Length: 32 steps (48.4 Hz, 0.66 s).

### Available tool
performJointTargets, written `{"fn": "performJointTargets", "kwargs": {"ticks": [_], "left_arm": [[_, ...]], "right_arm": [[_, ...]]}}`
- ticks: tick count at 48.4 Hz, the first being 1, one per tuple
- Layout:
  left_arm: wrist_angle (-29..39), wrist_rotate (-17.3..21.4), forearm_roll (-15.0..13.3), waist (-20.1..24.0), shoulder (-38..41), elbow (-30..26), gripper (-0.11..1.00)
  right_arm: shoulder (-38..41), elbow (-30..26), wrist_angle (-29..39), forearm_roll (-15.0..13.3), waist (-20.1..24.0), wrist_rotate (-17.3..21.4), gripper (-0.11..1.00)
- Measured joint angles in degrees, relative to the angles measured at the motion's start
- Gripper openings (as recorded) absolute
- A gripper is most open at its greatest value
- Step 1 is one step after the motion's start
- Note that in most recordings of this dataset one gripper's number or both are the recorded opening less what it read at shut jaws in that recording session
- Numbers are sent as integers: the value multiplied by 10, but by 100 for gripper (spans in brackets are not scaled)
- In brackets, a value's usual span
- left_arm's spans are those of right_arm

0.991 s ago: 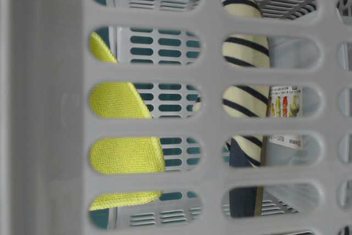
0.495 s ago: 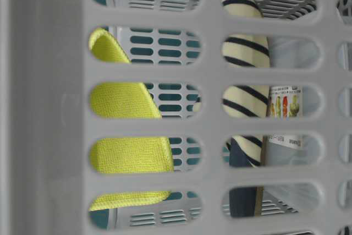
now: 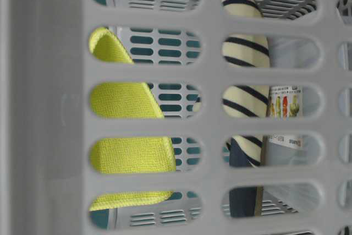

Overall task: Pick up the yellow cloth from the shopping basket with the left arm.
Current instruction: 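Hold the cloth raised above the basket with the left gripper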

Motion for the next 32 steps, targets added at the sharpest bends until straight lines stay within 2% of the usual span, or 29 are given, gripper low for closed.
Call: {"fn": "performJointTargets", "kwargs": {"ticks": [32], "left_arm": [[14, 0, -1, -1, 4, 0, 14]], "right_arm": [[0, 9, -8, 0, 0, 0, 78]]}}
